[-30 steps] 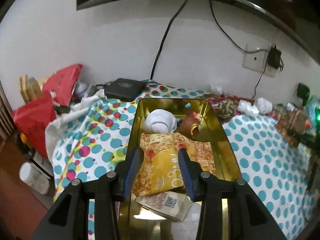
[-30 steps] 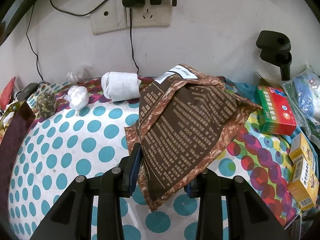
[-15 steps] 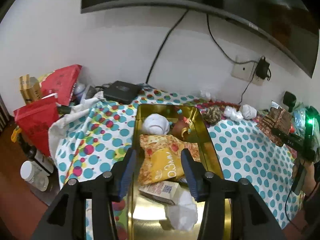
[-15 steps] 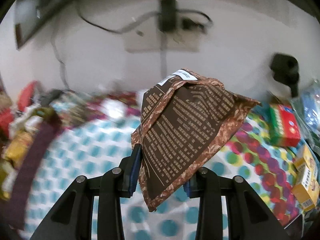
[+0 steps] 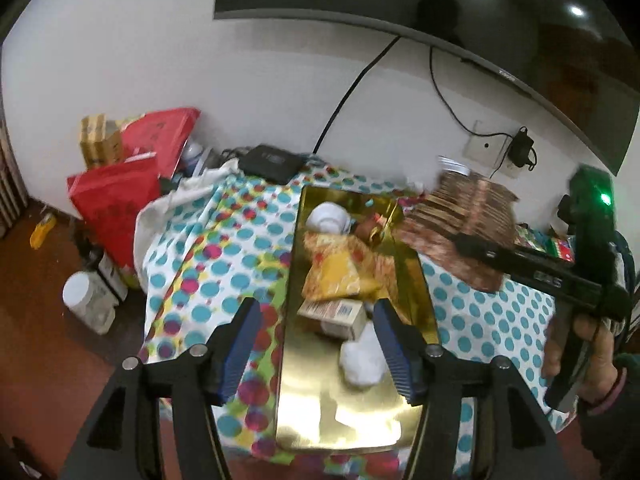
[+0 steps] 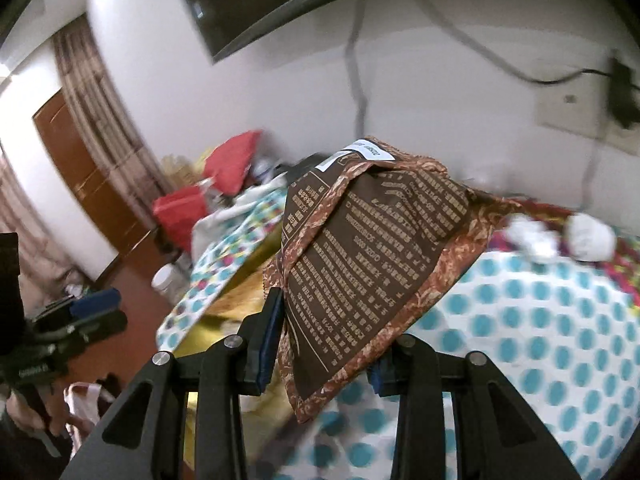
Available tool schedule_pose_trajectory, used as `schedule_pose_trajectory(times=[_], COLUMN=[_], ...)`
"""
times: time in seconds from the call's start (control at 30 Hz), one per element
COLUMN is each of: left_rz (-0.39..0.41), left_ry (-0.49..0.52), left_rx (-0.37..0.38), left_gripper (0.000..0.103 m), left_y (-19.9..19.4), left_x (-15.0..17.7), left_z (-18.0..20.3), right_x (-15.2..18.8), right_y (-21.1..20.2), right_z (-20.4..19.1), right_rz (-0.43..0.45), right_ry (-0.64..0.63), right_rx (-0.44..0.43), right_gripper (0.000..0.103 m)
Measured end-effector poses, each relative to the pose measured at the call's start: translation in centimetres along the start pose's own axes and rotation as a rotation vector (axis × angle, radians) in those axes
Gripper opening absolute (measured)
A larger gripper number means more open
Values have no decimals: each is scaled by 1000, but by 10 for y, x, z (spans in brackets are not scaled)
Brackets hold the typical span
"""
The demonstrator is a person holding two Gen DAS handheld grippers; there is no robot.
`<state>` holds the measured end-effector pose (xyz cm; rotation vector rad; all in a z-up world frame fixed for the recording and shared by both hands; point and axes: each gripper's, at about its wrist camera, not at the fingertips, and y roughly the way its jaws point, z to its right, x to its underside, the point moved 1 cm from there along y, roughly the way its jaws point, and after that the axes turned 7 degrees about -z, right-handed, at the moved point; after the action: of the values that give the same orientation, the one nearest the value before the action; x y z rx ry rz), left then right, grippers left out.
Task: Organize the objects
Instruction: 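Lower the brown snack bag into the gold tray and open the right gripper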
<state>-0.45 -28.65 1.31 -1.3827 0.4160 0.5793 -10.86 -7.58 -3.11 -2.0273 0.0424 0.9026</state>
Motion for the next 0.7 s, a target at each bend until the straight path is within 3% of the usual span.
schedule_pose_trajectory(times=[0.13,0.27,0.47,0.63,0.7], left_rz=[-22,-22,-38,-55,-61], left_ry=[-57,-55,-49,-52,-52], left_rx=[7,-72,-76,-53,-45], left_gripper=[60,60,60,60,60], left_y=[-5,-8,-4,4,9], left_x=[14,24,26,27,26], left_z=[-18,-27,-31,-29,-25], right_x=[-7,-11,-15,-14,-10], right_y=[29,54,89,99,96], right_z=[-20,-38,-48,-52,-54], right_rz=[-71,-116,-167,-170,-165], right_ry=[-6,-48,-71,-113,-141], right_rx=[-51,-41,5,78,111], right_gripper=[34,34,36,51,64])
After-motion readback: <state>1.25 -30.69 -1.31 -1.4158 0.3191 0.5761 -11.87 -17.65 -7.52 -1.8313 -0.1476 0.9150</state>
